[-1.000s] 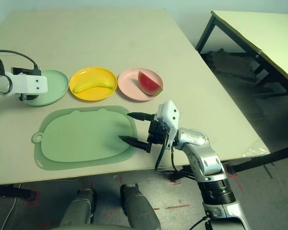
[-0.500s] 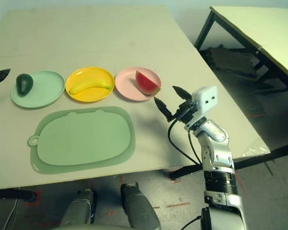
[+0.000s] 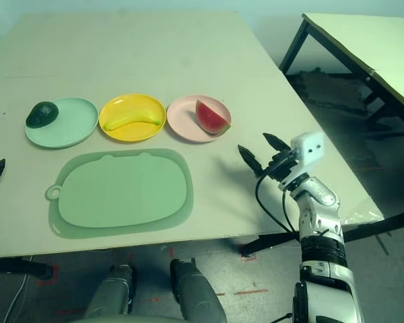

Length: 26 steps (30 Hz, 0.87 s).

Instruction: Place the fruits into color-matched plates.

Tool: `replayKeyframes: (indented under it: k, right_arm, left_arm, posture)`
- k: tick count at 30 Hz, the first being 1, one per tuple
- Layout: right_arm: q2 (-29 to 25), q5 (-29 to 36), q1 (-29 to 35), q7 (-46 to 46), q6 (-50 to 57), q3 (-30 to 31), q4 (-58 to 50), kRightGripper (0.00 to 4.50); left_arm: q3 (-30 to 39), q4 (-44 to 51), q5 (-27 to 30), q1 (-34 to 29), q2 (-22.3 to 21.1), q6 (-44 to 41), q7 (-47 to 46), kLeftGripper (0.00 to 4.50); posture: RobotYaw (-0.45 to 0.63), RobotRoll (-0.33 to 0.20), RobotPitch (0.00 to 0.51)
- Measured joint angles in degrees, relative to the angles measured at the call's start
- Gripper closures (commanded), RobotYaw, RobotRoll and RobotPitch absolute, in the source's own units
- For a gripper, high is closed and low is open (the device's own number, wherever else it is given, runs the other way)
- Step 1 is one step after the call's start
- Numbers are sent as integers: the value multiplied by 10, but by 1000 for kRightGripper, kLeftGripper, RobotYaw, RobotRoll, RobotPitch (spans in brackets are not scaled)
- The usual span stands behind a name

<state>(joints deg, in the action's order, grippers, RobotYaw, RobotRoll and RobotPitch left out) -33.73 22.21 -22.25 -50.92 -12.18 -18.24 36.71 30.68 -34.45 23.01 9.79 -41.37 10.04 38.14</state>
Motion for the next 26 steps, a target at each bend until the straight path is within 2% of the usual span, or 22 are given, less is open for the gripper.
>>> replayKeyframes:
  k: [6, 10, 18, 26]
  right_arm:
    - [1, 0, 0, -17, -27, -8, 22, 0]
    - [20, 0, -1, -17, -38, -7, 19, 0]
    - [53, -1, -10, -5, -43, -3, 2, 0]
    - [54, -1, -17, 0, -47, -5, 4, 0]
  left_arm:
    - [-1, 25, 0, -5, 15, -16, -13, 17]
    - [-1, 28, 0, -3, 14, -23, -14, 17]
    - [1, 58, 0, -19, 1, -35, -20, 17]
    - [1, 121, 0, -45, 8, -61, -41, 17]
  posture:
    - [-58, 0, 163]
    - [-46, 0, 159]
    - [-1, 0, 194]
    - [8, 0, 178]
